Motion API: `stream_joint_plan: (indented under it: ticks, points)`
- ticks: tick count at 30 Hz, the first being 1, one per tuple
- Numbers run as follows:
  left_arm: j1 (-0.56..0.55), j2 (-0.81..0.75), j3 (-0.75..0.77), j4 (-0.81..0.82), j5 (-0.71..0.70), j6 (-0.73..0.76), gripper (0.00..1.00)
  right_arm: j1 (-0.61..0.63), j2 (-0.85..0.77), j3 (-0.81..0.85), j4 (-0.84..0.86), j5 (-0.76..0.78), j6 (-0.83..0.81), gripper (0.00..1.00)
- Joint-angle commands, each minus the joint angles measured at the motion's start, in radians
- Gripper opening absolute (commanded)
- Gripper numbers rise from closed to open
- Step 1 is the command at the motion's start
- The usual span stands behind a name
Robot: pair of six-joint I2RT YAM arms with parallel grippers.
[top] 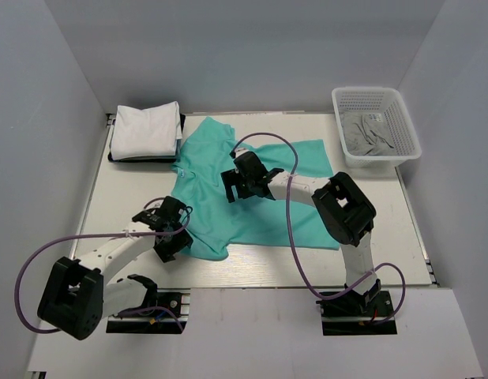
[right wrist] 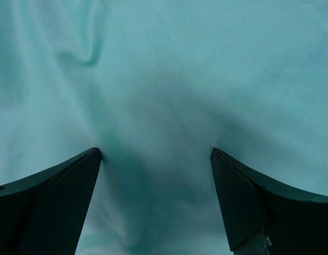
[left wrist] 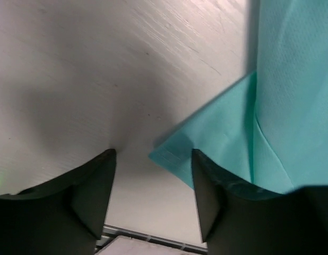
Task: Fold and stack the t-shirts
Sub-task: Flatten out the tshirt
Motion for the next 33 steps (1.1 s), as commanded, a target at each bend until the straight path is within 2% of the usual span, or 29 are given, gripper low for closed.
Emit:
stream_joint_plan:
  ticks: [1, 5, 10, 12, 14, 18, 21, 25, 28, 33]
  points:
    - [-0.004, 0.058, -0.025, 0.041, -0.029, -0.034, 0.66, -0.006, 0.021, 0.001, 0.016, 0.028, 0.035, 0.90]
    - [-0.013, 0.102, -0.038, 0.079, -0.029, -0.034, 0.52, -0.003, 0.033, -0.011, 0.019, 0.011, 0.049, 0.90]
    - [-0.022, 0.115, -0.047, 0.114, -0.020, -0.034, 0.20, -0.006, 0.022, -0.034, 0.028, 0.000, 0.060, 0.90]
    - [-0.022, 0.127, -0.058, 0.127, -0.020, -0.034, 0.17, -0.006, 0.022, -0.041, 0.027, -0.003, 0.061, 0.90]
    - [-0.022, 0.151, -0.058, 0.148, -0.011, -0.023, 0.02, -0.006, 0.021, -0.045, 0.034, -0.005, 0.064, 0.90]
    - [-0.022, 0.181, -0.036, 0.132, -0.001, -0.014, 0.00, -0.004, 0.024, -0.053, 0.031, 0.003, 0.064, 0.90]
    - [-0.031, 0.124, 0.002, 0.028, 0.032, -0.034, 0.00, -0.009, 0.022, -0.053, 0.016, 0.031, 0.090, 0.90]
    - [-0.031, 0.084, 0.082, -0.243, 0.032, -0.115, 0.00, -0.014, 0.019, -0.050, -0.013, 0.084, 0.162, 0.90]
    - [-0.031, 0.084, 0.091, -0.345, 0.067, -0.173, 0.00, -0.023, 0.018, -0.053, -0.045, 0.116, 0.217, 0.90]
    - [-0.031, 0.064, 0.041, -0.375, 0.150, -0.202, 0.00, -0.029, 0.016, -0.062, -0.044, 0.117, 0.236, 0.90]
